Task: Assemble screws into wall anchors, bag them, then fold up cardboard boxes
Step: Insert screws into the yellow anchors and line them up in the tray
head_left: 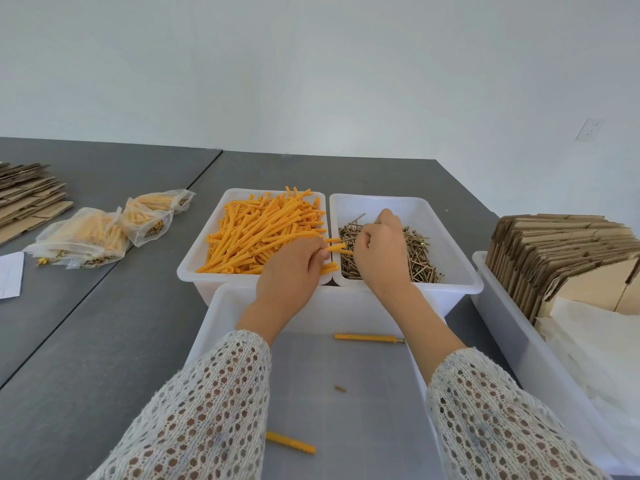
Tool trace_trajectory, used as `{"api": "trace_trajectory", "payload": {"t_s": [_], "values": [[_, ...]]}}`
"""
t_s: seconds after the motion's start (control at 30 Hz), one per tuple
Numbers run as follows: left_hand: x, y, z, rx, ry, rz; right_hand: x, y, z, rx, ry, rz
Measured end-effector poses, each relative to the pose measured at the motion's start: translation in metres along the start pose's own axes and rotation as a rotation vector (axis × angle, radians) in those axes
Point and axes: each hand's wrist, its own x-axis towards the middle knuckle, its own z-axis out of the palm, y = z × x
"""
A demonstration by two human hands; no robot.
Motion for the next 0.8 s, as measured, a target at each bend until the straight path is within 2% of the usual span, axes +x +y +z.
{"api": "trace_trajectory", "payload": {"t_s": [0.13,0.33,0.6,0.8], "values": [[0.0,0.001,0.0,0.003,-0.007,0.019,-0.001,0.0,0.002,0.006,-0.023,-0.082],[0.002,-0.002,-0.001,-0.013,0.036,-0.052,0.005,0.009,0.002,0.146,0.034,0.1],[0.0,0.002,0.0,0.035,0.02,0.037,0.001,0.004,0.005,0.07,-0.091,-0.071],[-0.001,0.0,-0.001,0.019,0.031,0.037,0.004,0.01,0.004,0.106,-0.031,0.098]]}}
